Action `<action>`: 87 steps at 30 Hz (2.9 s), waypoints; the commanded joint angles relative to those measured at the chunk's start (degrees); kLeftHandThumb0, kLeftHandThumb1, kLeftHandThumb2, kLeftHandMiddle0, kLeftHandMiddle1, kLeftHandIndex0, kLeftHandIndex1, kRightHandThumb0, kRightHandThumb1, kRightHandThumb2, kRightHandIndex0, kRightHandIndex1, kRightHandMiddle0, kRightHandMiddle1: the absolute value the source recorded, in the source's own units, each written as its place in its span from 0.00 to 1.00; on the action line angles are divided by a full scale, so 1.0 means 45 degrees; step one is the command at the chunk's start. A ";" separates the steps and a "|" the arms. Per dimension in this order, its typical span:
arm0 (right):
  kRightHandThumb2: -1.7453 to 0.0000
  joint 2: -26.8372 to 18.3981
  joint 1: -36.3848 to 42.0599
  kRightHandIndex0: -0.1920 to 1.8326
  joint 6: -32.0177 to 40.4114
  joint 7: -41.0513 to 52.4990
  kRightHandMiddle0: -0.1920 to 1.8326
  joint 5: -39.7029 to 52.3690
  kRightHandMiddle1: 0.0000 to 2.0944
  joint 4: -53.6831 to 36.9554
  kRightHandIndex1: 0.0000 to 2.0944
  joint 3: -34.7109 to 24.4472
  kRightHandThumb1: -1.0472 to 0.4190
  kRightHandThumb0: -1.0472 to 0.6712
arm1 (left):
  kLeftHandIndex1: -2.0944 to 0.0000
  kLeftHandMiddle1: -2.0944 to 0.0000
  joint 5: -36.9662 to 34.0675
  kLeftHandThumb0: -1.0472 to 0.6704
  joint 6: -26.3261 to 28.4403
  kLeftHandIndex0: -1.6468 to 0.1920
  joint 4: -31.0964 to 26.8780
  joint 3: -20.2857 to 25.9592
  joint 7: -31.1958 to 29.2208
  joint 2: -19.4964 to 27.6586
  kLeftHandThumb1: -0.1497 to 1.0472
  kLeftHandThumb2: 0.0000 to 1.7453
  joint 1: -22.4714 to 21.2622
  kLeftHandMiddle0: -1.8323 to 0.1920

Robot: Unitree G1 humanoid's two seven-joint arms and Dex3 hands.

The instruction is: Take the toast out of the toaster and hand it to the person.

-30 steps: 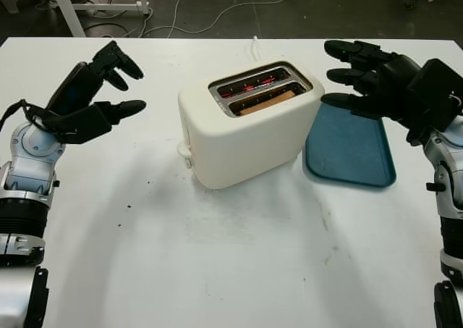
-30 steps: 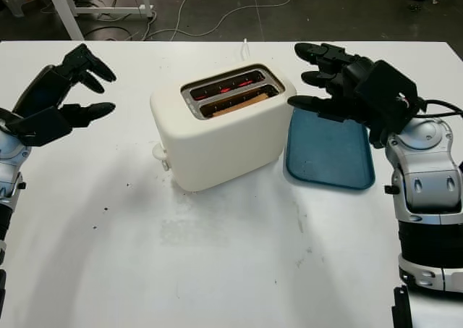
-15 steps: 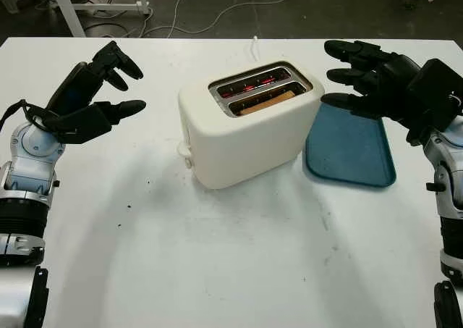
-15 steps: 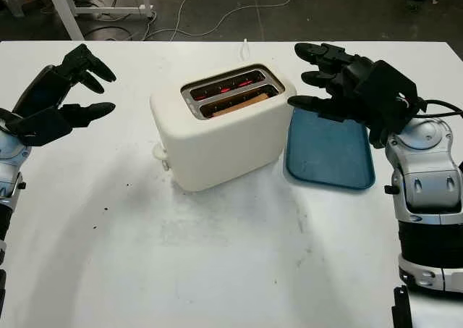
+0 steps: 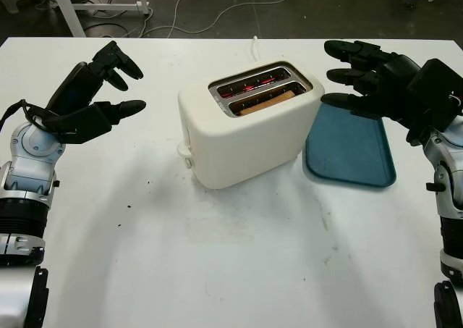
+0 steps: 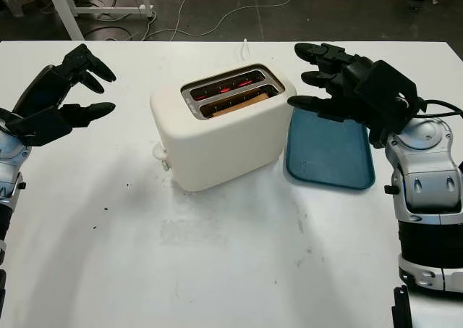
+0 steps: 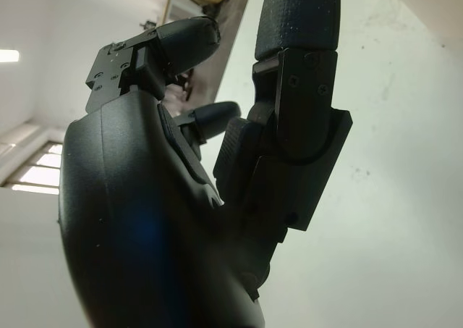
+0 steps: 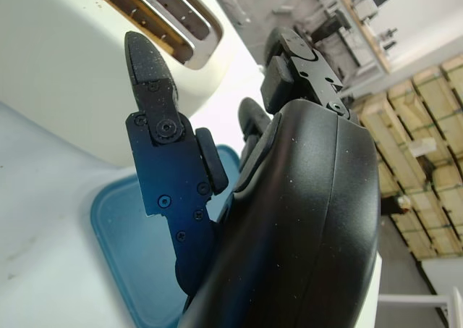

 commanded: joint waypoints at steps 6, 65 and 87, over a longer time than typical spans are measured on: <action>1.00 -0.0005 0.0029 0.09 0.0028 -0.0094 0.23 -0.0004 0.03 -0.0250 0.28 0.0008 0.15 0.35 | 0.22 0.17 -0.0007 0.00 -0.0137 0.90 -0.0012 0.0076 0.0023 0.0025 0.89 0.18 0.0015 0.91; 1.00 0.0027 0.0011 0.09 -0.0038 -0.0082 0.22 -0.0013 0.04 -0.0273 0.28 0.0027 0.14 0.35 | 0.22 0.17 -0.0120 0.00 -0.0323 0.90 0.0165 0.0081 -0.0056 0.0030 0.89 0.18 -0.0037 0.91; 1.00 0.0006 -0.0031 0.09 -0.0034 -0.0069 0.22 0.0030 0.04 -0.0188 0.28 0.0019 0.15 0.34 | 0.22 0.17 -0.0115 0.00 -0.0231 0.90 0.0125 0.0071 -0.0034 0.0007 0.89 0.18 -0.0049 0.91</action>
